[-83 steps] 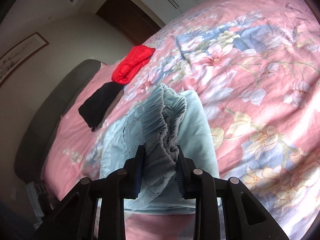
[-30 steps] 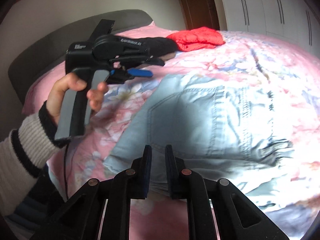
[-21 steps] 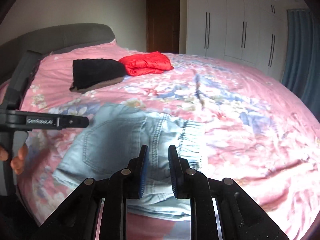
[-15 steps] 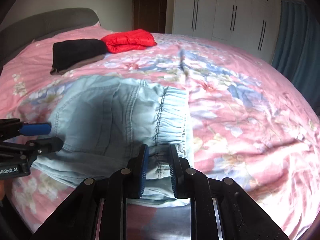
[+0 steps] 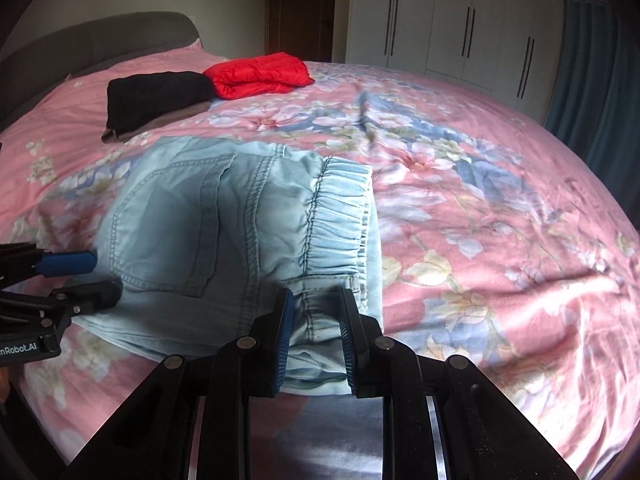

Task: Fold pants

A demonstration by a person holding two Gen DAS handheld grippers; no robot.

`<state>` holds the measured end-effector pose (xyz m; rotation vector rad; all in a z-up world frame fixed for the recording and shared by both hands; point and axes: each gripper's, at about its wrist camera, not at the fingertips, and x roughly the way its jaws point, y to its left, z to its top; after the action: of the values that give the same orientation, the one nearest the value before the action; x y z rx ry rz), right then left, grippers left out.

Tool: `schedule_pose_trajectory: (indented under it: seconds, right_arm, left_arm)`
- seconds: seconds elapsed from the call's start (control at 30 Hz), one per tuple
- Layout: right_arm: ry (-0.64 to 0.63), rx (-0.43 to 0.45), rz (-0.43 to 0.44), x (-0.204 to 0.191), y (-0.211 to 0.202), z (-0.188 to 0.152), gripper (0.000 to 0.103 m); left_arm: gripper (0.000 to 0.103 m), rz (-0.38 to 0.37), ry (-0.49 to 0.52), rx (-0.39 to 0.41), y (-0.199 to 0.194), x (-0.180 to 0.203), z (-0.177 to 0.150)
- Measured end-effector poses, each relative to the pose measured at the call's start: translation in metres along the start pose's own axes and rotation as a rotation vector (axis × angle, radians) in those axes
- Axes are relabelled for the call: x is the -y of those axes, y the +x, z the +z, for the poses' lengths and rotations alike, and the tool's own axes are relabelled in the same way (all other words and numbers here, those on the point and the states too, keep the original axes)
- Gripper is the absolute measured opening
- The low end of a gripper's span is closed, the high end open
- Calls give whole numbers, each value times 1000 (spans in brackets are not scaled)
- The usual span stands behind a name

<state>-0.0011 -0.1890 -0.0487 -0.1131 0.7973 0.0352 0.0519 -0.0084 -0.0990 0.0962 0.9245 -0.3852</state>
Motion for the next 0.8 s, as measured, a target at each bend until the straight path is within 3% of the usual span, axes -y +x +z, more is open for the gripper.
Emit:
schedule_pose_trajectory:
  seconds: [0.2, 0.8]
  right_arm:
    - [10, 42, 10, 1, -13, 2, 21]
    - [33, 5, 43, 6, -6, -5, 22]
  left_arm:
    - [54, -26, -52, -7, -2, -9, -4]
    - [58, -39, -111, -28, -3, -15, -6]
